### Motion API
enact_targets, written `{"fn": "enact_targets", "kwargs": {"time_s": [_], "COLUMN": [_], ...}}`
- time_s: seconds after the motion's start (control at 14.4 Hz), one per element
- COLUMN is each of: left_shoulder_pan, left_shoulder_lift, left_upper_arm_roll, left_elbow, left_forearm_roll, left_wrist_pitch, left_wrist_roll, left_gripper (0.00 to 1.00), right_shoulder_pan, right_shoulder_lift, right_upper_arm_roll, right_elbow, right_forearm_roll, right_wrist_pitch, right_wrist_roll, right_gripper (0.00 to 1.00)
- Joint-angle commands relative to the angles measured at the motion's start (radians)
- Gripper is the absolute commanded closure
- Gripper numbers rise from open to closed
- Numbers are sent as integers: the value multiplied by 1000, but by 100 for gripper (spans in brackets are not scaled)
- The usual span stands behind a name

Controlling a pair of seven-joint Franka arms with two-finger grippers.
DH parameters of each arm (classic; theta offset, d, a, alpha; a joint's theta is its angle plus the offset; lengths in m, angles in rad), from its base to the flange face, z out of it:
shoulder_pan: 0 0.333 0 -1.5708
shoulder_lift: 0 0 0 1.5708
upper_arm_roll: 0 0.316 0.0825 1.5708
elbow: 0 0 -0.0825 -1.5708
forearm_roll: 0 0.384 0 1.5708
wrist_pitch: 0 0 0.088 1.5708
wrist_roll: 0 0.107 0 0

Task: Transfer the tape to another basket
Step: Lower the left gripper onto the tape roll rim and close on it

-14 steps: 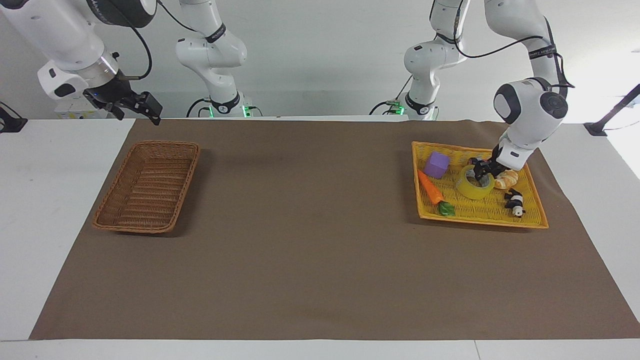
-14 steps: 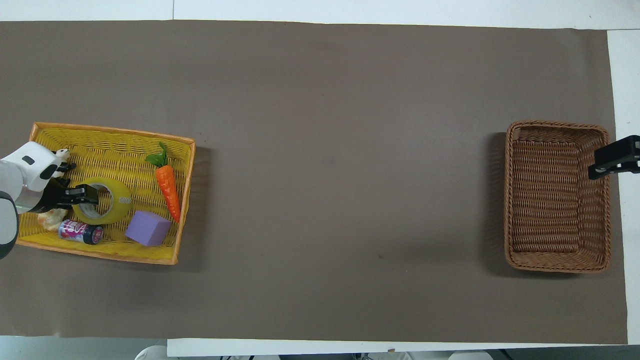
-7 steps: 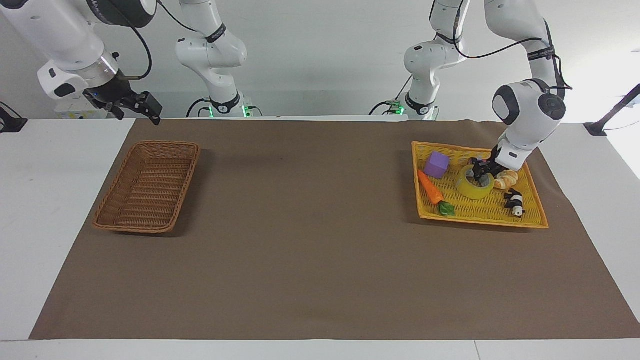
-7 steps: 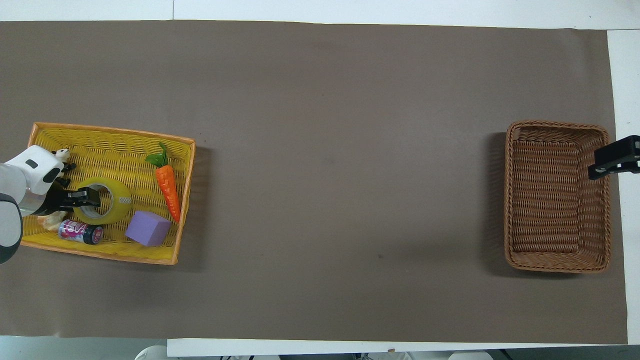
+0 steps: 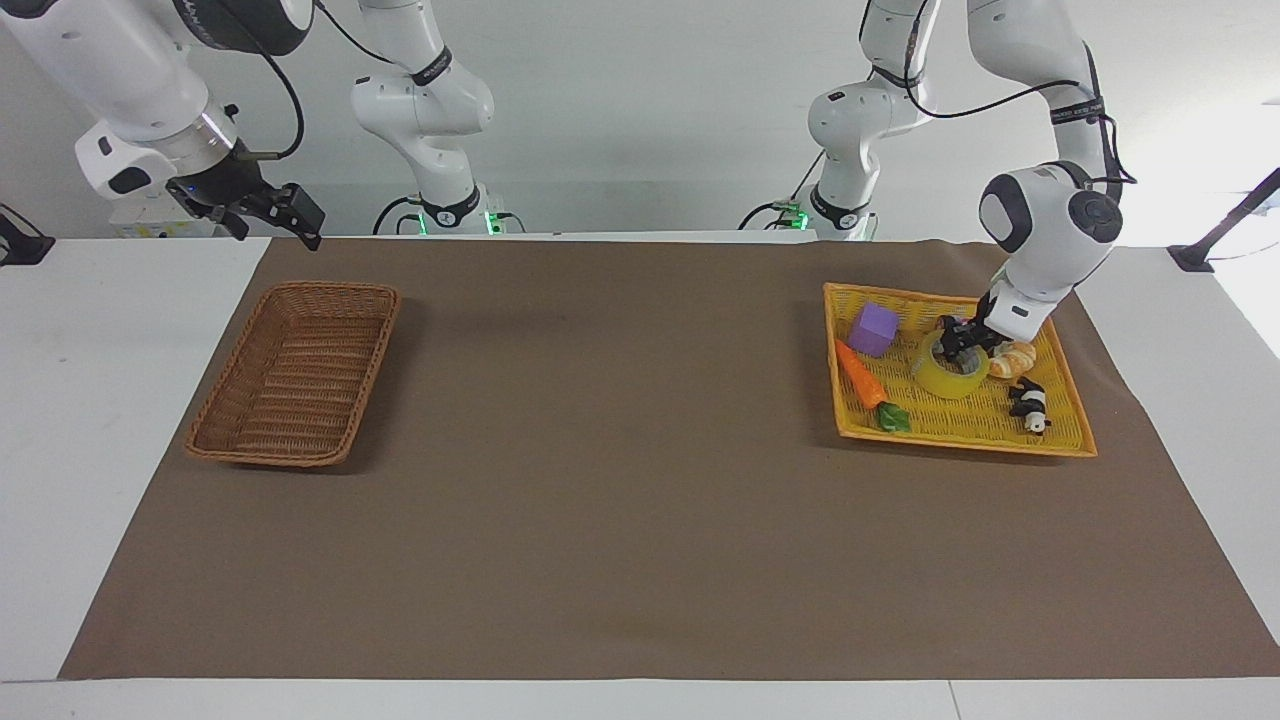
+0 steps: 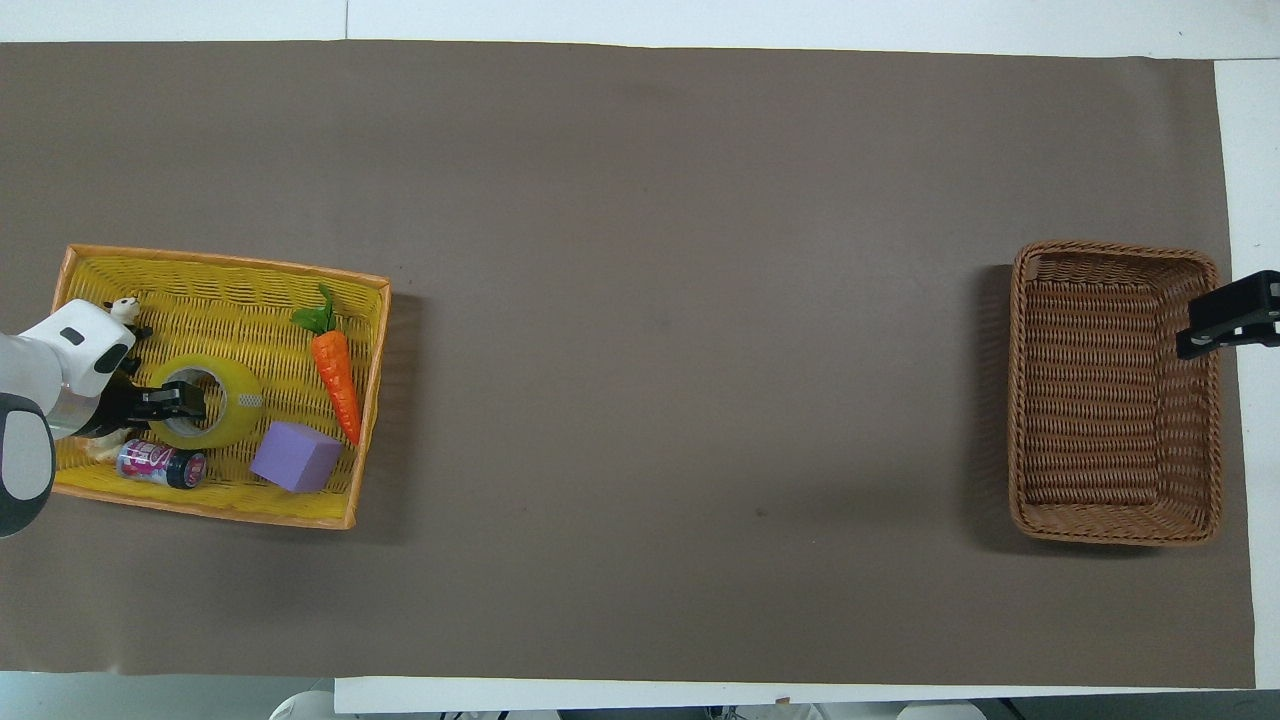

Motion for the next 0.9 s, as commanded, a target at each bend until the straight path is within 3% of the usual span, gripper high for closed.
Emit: {"fn": "enact_targets", "kwargs": {"time_s": [0.0,0.62,0.69,0.83], "left_shoulder_pan": [16,16,16,14], "left_shoulder_lift": [1,17,17,15], "left_upper_arm_roll": [-2,-2,-2,-3], "left_elbow": [-21,-34,-34,-34], "left_forearm_roll": [0,0,0,0], "left_wrist_pitch": [39,57,56,48], "left_wrist_roll": [23,23,22,22], "left_gripper": [35,38,45,83], "right_shoulder_pan": [-2,-2,-2,-2], "right_shoulder_lift": [-25,-25,-25,-25], "right_upper_arm_roll": [1,1,1,1], "right_elbow": [-31,-31,-31,-31], "right_forearm_roll": [0,0,2,2], "right_wrist_pitch": [20,20,20,20], "right_wrist_roll": [-19,-19,-19,-19], "right_gripper": [0,0,0,0]}}
